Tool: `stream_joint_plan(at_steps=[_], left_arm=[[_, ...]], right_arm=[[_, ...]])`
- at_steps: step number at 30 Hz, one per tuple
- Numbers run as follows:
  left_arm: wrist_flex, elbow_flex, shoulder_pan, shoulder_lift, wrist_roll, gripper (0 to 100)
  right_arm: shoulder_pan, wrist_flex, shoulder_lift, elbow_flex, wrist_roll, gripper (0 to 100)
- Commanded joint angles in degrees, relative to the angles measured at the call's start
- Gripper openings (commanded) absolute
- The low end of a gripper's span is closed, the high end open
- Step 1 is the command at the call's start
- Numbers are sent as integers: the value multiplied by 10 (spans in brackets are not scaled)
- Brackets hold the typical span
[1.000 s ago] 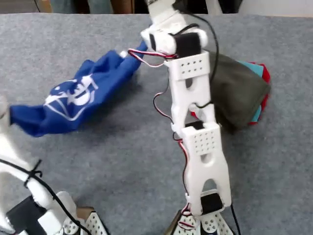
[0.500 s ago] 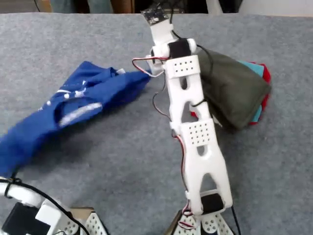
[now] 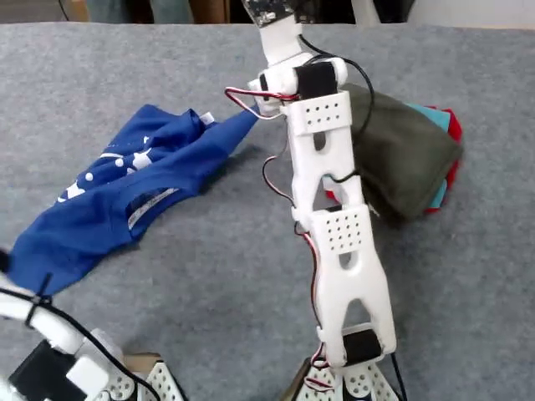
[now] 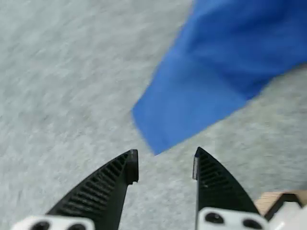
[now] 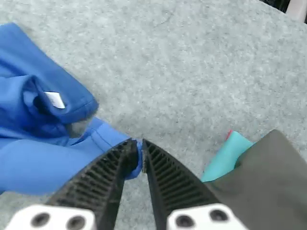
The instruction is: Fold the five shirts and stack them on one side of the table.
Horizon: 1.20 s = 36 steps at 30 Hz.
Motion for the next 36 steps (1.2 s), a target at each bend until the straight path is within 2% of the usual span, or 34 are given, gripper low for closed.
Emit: stream_joint_plan(at_steps=[1,6,9,12,14,19,23,27,32,34,36], left_arm=[[15,13,92,-19,27,213],[11,102,222,-19,91,213],[-32,117,267,-20,157,214],[-105,82,272,-14,262,216],[-149,58,277,-13,339,217],[-229,64,356,10,526,220],[-295,78,409,98,600,290],[-298,65,451,186,612,276],[-242,55,476,205,607,120],[-200,55,496,193,570,44],[-138,59,530,173,517,31]], right_arm=[[5,-11,14,-12,-8,15],[12,-4,43,-12,-4,15],[13,25,25,-33,11,15],[14,37,-18,-20,62,15],[17,37,-48,-3,69,15],[16,37,-124,88,69,15],[19,37,-221,223,69,14],[17,37,-366,435,115,14],[32,36,-564,710,174,14],[56,36,-626,789,191,14],[90,35,-680,852,215,14]])
